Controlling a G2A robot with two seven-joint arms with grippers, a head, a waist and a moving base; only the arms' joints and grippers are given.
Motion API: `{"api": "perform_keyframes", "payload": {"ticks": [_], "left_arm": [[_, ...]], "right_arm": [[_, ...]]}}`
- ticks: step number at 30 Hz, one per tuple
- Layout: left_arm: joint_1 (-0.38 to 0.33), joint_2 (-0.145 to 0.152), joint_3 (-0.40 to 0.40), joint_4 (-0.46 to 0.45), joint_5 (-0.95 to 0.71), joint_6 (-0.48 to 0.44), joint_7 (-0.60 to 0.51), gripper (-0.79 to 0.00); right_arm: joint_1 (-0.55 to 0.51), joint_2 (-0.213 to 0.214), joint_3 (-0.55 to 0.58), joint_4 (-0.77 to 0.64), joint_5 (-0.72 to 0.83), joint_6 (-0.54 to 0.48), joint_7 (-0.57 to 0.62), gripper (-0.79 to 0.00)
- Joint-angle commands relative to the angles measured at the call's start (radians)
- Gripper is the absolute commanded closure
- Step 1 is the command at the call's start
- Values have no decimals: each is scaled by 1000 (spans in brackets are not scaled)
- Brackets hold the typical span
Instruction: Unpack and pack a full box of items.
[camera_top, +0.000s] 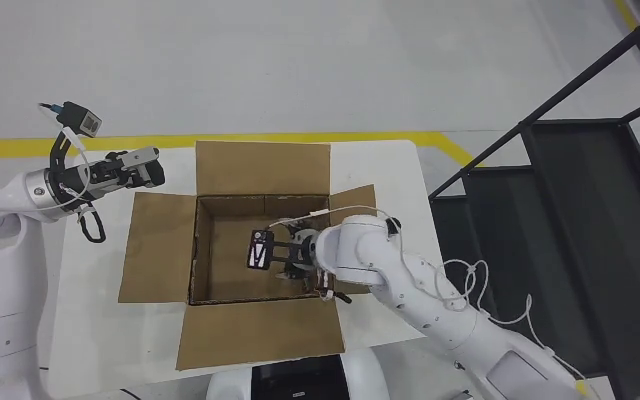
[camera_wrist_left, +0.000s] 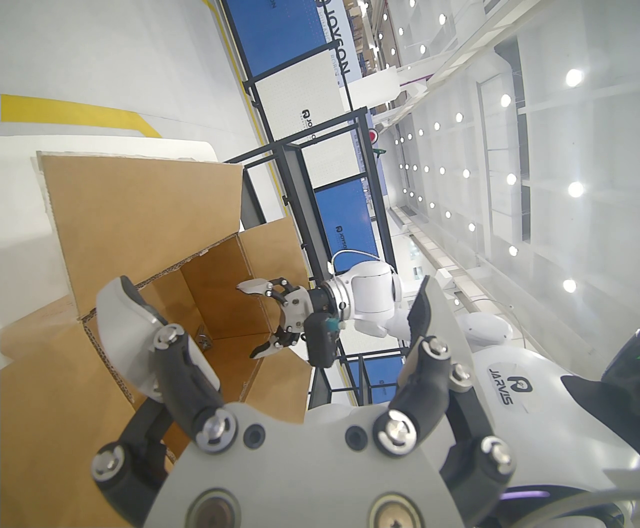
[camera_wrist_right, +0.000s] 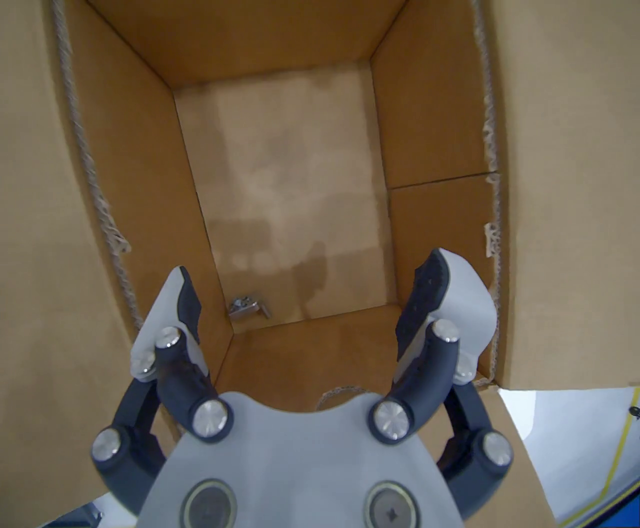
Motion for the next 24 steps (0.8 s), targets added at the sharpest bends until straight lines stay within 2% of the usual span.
{"api": "perform_keyframes", "payload": {"ticks": [1, 8, 24], "left_arm": [[0, 0, 0, 0, 0, 0, 0, -785], [0, 0, 0, 0, 0, 0, 0, -785], [0, 0, 0, 0, 0, 0, 0, -785]], "right_arm": [[28, -2, -24, 45, -25, -39, 40, -785], [78, -13, -93, 157, -10, -80, 82, -785], [186, -46, -268, 348, -47, -131, 32, -785]]}}
